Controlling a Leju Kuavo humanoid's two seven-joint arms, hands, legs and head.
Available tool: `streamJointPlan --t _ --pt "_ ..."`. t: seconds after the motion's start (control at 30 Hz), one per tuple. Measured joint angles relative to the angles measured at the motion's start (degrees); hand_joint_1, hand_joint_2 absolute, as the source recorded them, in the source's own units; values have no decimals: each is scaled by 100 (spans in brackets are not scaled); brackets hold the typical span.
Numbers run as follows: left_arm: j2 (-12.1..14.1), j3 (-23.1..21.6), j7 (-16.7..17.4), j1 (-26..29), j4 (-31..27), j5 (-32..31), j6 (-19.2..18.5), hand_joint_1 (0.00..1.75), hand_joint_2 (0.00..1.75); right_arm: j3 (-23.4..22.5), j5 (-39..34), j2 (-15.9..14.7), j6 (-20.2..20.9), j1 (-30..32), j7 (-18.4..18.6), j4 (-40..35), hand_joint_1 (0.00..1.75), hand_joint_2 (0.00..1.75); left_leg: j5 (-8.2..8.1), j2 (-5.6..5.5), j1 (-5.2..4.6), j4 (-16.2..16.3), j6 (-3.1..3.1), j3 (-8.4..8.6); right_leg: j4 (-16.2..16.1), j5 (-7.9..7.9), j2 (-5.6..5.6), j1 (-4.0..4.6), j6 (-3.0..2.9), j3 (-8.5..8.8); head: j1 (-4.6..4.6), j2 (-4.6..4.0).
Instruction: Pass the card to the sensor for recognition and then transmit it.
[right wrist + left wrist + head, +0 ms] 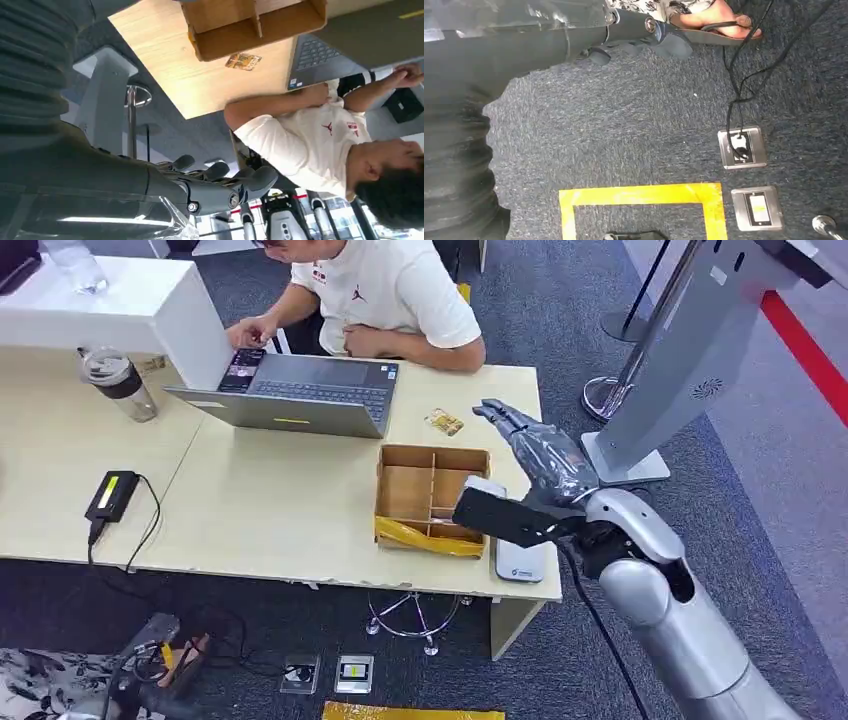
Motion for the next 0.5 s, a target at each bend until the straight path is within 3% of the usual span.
streamJointPlan --t 0.37,0.5 --pt "-2 31 0 2 -2 -234 35 0 175 725 969 405 -569 -60 -116 947 0 175 1 -1 0 -1 -1 -2 1 0 -1 0 0 0 0 0" --pt "-2 33 2 0 -2 -317 11 0 175 825 1091 584 -1051 -234 -83 1541 0 175 1 -2 0 -1 -1 -2 1 0 1 0 0 -1 0 0"
